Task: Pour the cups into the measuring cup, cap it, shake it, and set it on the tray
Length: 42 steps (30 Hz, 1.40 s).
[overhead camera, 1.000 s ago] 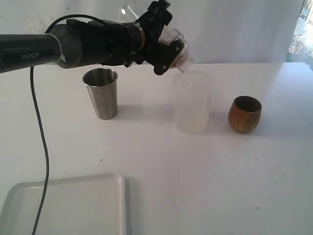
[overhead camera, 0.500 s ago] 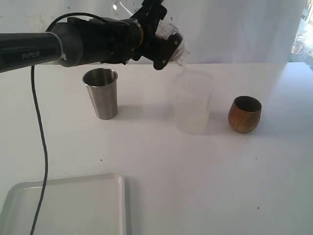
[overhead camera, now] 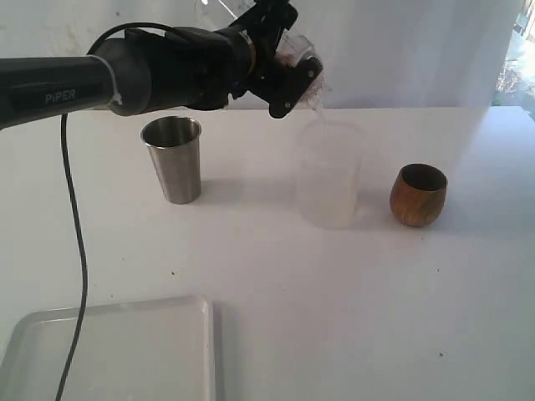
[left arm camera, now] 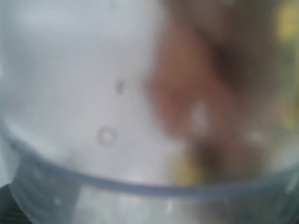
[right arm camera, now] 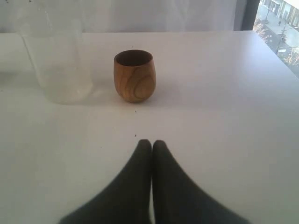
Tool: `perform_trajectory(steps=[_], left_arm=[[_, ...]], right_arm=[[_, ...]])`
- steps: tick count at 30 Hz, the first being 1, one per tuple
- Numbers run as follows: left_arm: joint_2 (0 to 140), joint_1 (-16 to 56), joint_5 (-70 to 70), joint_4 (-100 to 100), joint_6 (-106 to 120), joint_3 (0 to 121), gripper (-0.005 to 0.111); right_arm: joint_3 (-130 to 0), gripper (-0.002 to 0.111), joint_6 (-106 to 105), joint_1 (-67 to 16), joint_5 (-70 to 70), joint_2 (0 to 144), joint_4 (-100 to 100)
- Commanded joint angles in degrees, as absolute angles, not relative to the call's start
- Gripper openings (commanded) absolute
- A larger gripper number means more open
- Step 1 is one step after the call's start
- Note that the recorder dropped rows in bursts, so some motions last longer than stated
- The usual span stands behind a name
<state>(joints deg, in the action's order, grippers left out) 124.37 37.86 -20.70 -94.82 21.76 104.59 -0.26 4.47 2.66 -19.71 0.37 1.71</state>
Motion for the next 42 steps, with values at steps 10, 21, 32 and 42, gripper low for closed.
perform_trajectory(steps=[10, 21, 32, 42], left_arm=[[123.4, 40.3, -22.5, -99.9, 21.1, 105.4, 0.000], [123.4, 40.8, -25.5, -99.9, 24.5, 105.4, 0.000], [123.4, 42.0, -25.2, -99.9, 28.4, 105.4, 0.000], [123.4, 42.0, -25.6, -99.9, 31.0, 105.4, 0.000]], right_arm=[[0.0, 0.000, 4.7, 2.4, -19.5, 0.0, 1.9], [0.0, 0.000, 4.7, 2.4, -19.5, 0.0, 1.9], [0.0, 0.000, 4.7, 2.4, -19.5, 0.0, 1.9], [0.0, 0.000, 4.7, 2.4, -19.5, 0.0, 1.9]])
